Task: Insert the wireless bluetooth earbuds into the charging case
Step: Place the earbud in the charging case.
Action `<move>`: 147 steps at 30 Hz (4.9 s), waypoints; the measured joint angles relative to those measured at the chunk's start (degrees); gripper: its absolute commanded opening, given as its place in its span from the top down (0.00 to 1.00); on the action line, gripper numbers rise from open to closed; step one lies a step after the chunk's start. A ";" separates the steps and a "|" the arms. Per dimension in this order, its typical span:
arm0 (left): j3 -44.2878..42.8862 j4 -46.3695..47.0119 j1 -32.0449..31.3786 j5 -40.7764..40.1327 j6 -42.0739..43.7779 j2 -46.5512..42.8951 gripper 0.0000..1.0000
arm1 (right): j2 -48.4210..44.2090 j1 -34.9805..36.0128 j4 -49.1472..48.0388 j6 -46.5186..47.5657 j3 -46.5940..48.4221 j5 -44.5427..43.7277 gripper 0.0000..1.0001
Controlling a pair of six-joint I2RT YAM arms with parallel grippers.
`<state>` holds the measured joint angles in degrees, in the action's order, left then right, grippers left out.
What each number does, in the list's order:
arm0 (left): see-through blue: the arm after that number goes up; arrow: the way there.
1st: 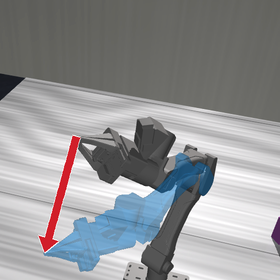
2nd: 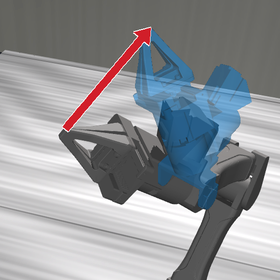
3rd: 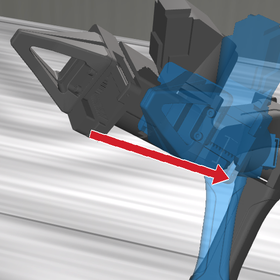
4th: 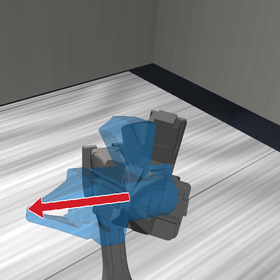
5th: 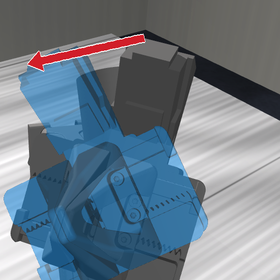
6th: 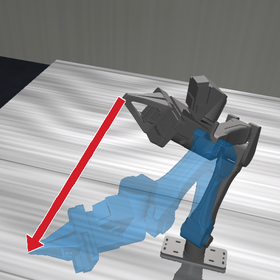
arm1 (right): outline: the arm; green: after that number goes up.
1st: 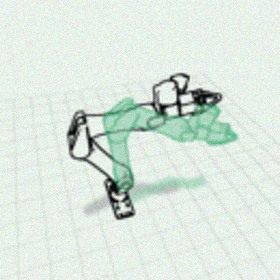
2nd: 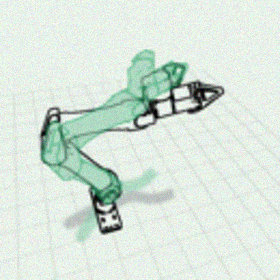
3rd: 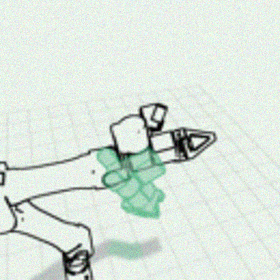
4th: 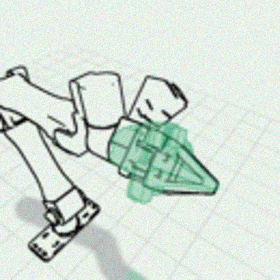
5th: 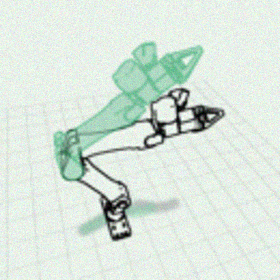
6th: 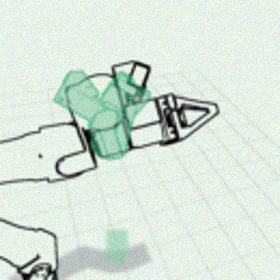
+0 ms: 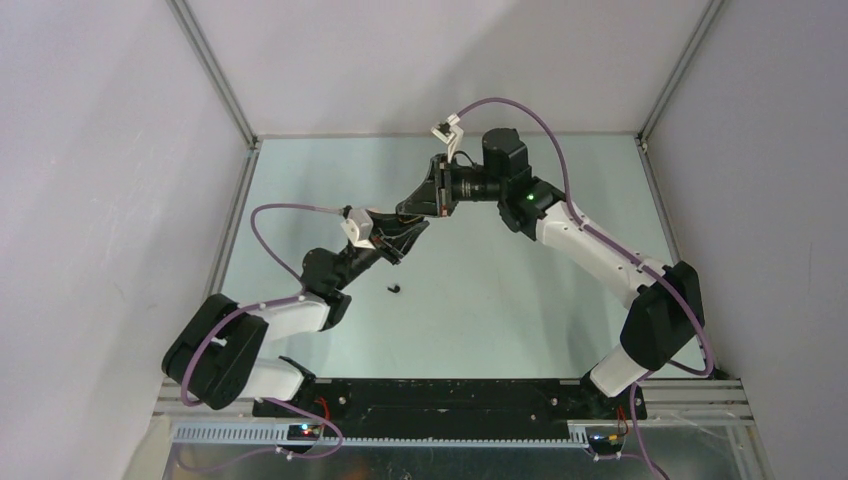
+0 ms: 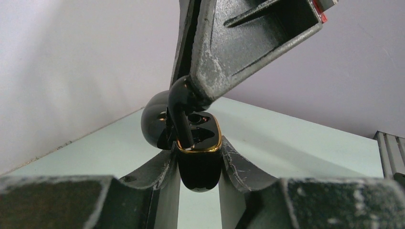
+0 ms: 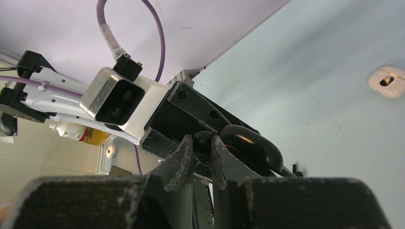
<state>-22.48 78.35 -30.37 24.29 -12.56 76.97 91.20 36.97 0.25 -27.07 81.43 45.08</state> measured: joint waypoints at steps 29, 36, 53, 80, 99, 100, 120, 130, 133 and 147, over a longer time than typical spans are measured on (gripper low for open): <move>0.09 -0.07 0.55 0.09 0.00 -0.37 1.00 | -0.66 -0.96 -1.81 -0.31 -2.25 0.87 0.91; 0.15 -0.02 0.66 0.11 -0.02 -0.79 1.00 | -0.66 -0.33 -3.04 -1.81 -2.64 0.85 0.91; 0.31 -1.27 1.20 0.31 0.00 -1.01 1.00 | -0.68 -0.07 -2.86 -5.95 -3.48 -2.60 0.83; 0.33 -1.29 1.86 1.14 -0.02 -1.11 1.00 | -2.36 0.02 1.22 -4.83 -3.82 -5.68 0.62; 0.33 -0.72 1.90 1.70 -0.02 -2.01 1.00 | -4.44 0.02 4.22 -0.11 -3.48 -6.73 0.63; 0.33 -0.72 1.90 1.81 -0.04 -2.01 1.00 | -4.42 0.09 4.46 0.22 -3.30 -6.75 0.63; 0.33 0.44 1.86 2.23 -0.52 -2.01 1.00 | -3.50 2.84 10.34 4.92 1.22 -7.08 0.74; 0.33 0.39 1.73 3.17 -0.50 -2.01 1.00 | -2.99 2.99 12.44 6.01 2.71 -8.94 0.72; 0.33 0.39 1.49 3.43 -0.50 -1.99 1.00 | -2.62 3.04 12.74 6.19 3.43 -9.16 0.72; 0.33 0.44 1.01 4.83 -0.48 -1.99 1.00 | -2.29 3.37 14.10 6.47 4.44 -10.14 0.71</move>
<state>-22.15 78.78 -29.36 29.12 -13.04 74.98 88.90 40.34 14.35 -20.60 85.86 34.94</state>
